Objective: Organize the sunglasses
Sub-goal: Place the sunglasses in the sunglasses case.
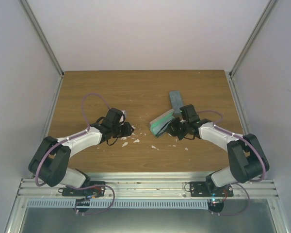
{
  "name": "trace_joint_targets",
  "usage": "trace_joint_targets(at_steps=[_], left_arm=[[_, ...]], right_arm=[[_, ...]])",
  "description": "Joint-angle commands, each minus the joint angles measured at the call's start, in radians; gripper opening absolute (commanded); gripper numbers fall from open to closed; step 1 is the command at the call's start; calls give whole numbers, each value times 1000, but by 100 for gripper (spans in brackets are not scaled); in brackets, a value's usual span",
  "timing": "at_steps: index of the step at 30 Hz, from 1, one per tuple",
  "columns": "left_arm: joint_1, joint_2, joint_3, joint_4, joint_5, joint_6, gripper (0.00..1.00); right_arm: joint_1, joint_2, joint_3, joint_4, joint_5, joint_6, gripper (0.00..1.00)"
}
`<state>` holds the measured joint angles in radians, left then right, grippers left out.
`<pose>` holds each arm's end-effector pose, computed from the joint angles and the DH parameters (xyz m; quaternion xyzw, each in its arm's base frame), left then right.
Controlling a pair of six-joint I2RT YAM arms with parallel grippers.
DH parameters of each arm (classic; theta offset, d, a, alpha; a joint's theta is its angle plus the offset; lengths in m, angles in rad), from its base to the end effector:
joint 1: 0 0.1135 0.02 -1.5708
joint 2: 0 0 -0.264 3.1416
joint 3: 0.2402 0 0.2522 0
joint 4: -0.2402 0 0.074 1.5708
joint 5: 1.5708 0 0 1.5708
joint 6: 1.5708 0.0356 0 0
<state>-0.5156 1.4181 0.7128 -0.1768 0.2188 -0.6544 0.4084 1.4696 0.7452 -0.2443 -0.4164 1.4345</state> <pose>0.2349 -0.1420 0.1773 -0.0281 0.9360 -0.2710 0.2230 0.2484 0.1232 0.1709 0.4052 0.8442 0.3504 0.0182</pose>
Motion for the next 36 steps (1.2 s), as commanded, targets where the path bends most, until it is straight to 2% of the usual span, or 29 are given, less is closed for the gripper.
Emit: trace_joint_targets(at_steps=[1,20,25,31,36], left_arm=[[-5,17,10,14,-8,9,26],[-6,33,8,14,-12,14,26],[-4,37,6,16,-13,13,26],[-5,41,6,16,-13,16,26],[-4,46,6,16,-12,16,26]], right_arm=[[-17,-28,-10,-28,49,36,5],[-66,36,-25,22,-18,55,6],[-66,37,-31,18,-31,70,11],[-66,31,-36,47,-36,77,24],[-65,35,-27,96,-41,65,28]])
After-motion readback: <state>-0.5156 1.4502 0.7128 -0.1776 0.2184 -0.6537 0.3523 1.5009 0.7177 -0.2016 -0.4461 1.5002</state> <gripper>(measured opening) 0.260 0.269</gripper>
